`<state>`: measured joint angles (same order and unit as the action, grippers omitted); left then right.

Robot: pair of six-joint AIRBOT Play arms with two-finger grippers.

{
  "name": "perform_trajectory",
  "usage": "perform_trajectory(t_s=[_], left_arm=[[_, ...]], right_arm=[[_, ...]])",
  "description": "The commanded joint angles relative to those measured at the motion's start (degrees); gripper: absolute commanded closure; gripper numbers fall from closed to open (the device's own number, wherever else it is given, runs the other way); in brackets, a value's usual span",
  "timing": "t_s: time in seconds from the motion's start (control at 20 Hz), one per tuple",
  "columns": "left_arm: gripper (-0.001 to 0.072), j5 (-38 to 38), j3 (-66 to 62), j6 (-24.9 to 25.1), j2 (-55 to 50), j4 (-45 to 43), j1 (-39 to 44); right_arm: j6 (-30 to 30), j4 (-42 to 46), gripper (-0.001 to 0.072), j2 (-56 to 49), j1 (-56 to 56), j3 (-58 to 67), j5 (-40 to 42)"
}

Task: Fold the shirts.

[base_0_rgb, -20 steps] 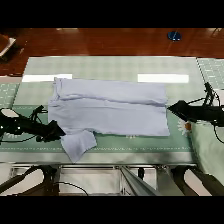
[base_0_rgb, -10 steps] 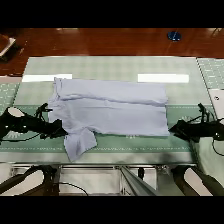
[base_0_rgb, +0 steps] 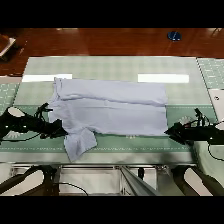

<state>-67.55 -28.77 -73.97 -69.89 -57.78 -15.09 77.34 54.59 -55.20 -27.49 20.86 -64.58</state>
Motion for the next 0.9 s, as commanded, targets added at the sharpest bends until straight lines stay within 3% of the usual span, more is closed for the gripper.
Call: perform_trajectory(t_s=[0.0,0.1,0.15,0.25,0.3,0.55,0.85], left_arm=[[0.0685,0.0,0.0,1.6,0.0,2.3,0.0],[0.0685,0.1,-0.3,1.6,0.0,3.0,0.0],[0.0685,0.1,-0.5,1.5,0.0,3.0,0.0],[0.0685,-0.6,-1.2,1.6,0.0,3.0,0.0],[0.0685,-2.1,-2.5,1.9,0.0,3.0,-0.2],[0.0686,-6.6,-16.8,7.4,2.4,9.3,-4.3],[0.0687,-3.5,-37.4,5.5,-8.8,9.4,-1.0]], right_arm=[[-0.5,-3.8,0.0308,-1.8,0.4,-0.1,4.7],[-0.5,-3.8,0.0309,-5.6,2.7,0.9,5.2],[-0.5,-4.2,0.0361,-7.8,5.0,1.8,5.7],[-4.0,-5.5,0.0670,-11.4,9.9,5.5,4.9],[-5.2,-5.3,0.0696,-12.2,11.6,8.4,2.4],[-0.8,-0.9,0.0697,-11.0,12.4,25.9,-2.6],[0.2,-1.6,0.0697,-19.9,15.0,38.0,-0.4]])
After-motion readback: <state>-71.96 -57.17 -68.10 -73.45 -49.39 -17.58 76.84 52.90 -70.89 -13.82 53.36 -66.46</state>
